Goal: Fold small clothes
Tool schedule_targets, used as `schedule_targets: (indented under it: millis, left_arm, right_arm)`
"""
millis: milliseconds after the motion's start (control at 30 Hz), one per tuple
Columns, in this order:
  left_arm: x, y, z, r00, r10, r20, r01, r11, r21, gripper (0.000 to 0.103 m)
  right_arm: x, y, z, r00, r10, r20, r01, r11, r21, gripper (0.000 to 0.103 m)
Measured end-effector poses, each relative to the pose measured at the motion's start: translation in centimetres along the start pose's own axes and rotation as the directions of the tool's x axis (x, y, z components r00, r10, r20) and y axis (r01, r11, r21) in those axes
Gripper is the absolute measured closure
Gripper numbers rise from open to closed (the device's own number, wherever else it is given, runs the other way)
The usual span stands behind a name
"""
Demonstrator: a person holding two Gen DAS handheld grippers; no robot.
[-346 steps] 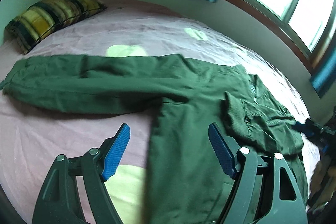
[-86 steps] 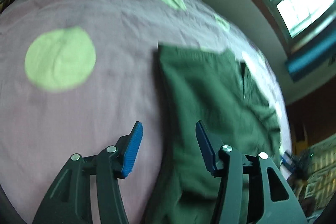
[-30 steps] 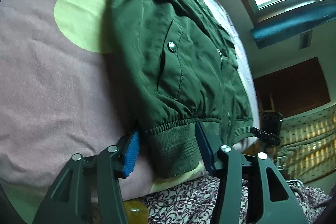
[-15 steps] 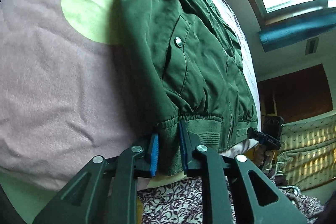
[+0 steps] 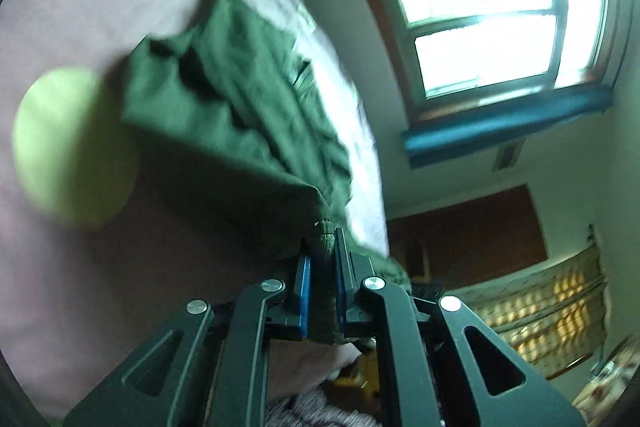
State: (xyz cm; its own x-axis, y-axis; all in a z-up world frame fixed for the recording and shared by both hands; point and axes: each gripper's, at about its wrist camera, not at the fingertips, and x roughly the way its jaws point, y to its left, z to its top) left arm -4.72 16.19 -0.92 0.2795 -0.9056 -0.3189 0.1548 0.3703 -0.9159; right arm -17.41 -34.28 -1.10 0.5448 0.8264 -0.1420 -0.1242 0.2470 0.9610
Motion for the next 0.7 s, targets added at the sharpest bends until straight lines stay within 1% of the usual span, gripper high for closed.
schedule_targets:
  millis: [100,200,233,267,367,433,500,567,667,700]
  left_arm:
    - [1.4,-0.2,3.4,0.999,-0.022,0.028,0.022,1.0,0.004,0.094]
    - [3.3,0.5,6.8,0.998,-0.031,0.054,0.033,0.999,-0.022,0.094]
    - [4.0,0.9,7.8,0.998,-0.029,0.06,0.031,0.999,-0.031,0.094]
    - [5.2,1.6,9.3,0.998,-0.02,0.067,0.023,0.999,-0.049,0.094]
    - [7.9,3.7,11.7,0.998,0.034,0.059,-0.029,0.996,-0.085,0.094]
    - [10.1,5.6,13.2,0.995,0.089,0.034,-0.085,0.99,-0.117,0.093]
    - [11.3,7.2,14.1,0.992,0.124,0.008,-0.122,0.981,-0.148,0.093]
    - [12.1,8.2,14.7,0.992,0.126,-0.019,-0.127,0.978,-0.168,0.093]
    - [12.3,8.4,15.4,0.995,0.094,-0.039,-0.1,0.979,-0.177,0.091]
    - [12.0,8.0,15.5,0.995,0.086,-0.043,-0.092,0.982,-0.167,0.09]
  right_arm:
    - [0.8,-0.5,3.5,0.999,0.025,0.044,-0.026,1.0,0.018,0.092]
    - [2.1,-2.5,7.7,0.995,0.038,0.087,-0.045,0.996,0.079,0.092]
    - [2.8,-3.6,9.3,0.995,0.025,0.1,-0.035,0.994,0.101,0.092]
    - [3.6,-4.6,10.4,0.994,0.015,0.105,-0.028,0.992,0.124,0.092]
    - [5.8,-8.5,13.1,0.994,-0.031,0.109,0.005,0.974,0.227,0.092]
    - [6.9,-11.3,14.0,0.992,-0.07,0.107,0.035,0.954,0.298,0.092]
    - [7.5,-13.3,14.3,0.99,-0.093,0.106,0.05,0.937,0.346,0.092]
    - [7.8,-14.5,14.4,0.99,-0.07,0.125,0.018,0.927,0.375,0.092]
    - [7.4,-14.7,14.3,0.991,-0.04,0.125,-0.01,0.927,0.374,0.091]
    - [7.2,-14.6,14.3,0.992,-0.026,0.123,-0.022,0.927,0.374,0.086]
